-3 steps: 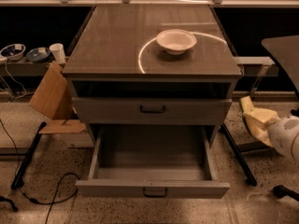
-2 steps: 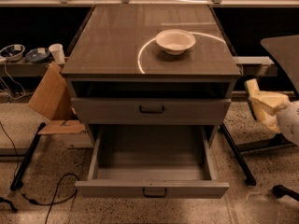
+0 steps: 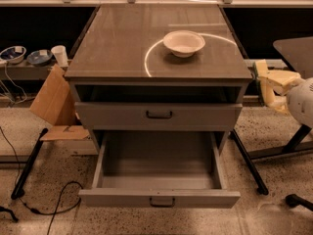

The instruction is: Pick sponge from middle drawer and place on counter

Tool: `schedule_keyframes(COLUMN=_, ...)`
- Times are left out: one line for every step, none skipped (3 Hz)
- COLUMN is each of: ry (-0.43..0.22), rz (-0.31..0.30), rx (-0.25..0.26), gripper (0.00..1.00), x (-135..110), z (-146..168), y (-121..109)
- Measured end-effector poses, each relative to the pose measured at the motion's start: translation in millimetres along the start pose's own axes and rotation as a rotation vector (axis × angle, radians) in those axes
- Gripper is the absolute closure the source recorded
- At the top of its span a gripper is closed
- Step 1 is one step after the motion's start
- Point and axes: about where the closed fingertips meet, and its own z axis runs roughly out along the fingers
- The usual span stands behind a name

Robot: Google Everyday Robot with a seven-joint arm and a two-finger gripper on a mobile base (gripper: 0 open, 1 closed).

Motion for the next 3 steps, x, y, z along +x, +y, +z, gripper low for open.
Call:
schedule_keyframes(ry=0.000, rz=0.000, rx=0.000, gripper=1.00, x=0.0, z=0.0, y=0.0)
schedule_keyframes(ry=-0.025, rz=-0.008, rx=0.027, gripper=1.00, x=-6.3, z=9.9, y=-11.1)
schedule_keyframes(ry=-0.070, rz=-0.021, rx=0.064, gripper=1.00, x=-17.3, z=34.0, y=-29.8)
